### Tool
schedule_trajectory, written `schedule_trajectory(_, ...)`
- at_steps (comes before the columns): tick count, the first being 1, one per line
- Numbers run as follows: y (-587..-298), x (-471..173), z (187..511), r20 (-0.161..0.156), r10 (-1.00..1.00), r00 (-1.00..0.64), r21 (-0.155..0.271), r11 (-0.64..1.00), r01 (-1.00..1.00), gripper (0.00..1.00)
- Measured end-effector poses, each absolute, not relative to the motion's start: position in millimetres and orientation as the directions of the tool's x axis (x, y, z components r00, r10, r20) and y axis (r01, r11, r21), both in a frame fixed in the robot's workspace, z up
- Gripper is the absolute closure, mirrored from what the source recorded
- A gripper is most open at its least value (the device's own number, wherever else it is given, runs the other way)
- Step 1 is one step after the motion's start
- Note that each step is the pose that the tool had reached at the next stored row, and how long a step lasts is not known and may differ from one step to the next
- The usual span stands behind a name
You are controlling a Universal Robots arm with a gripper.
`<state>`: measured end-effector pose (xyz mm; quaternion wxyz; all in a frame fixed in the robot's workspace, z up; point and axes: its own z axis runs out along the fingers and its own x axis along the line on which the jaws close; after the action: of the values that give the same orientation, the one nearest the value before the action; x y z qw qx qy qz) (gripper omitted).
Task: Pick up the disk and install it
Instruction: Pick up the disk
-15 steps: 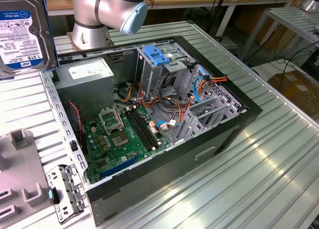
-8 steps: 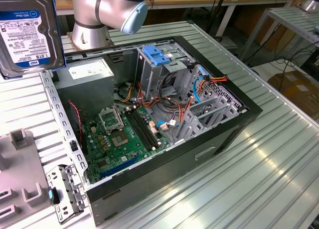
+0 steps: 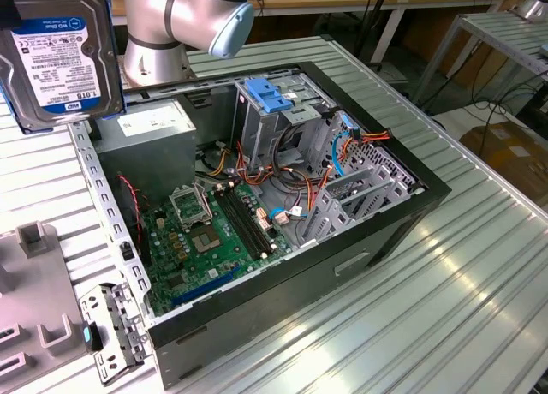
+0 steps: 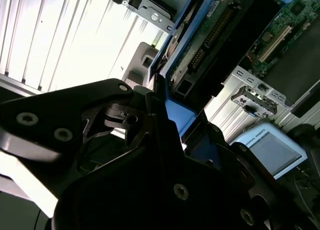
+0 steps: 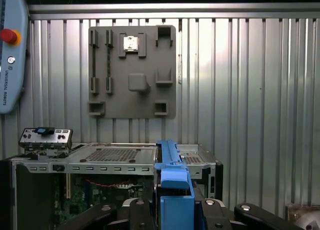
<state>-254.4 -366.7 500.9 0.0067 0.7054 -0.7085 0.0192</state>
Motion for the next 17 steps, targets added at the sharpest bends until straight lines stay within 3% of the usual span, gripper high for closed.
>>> schedule_trajectory(17,-385,-235,501,0.037,-0.999,-0.006,-0.018,0.005,-1.0,0.63)
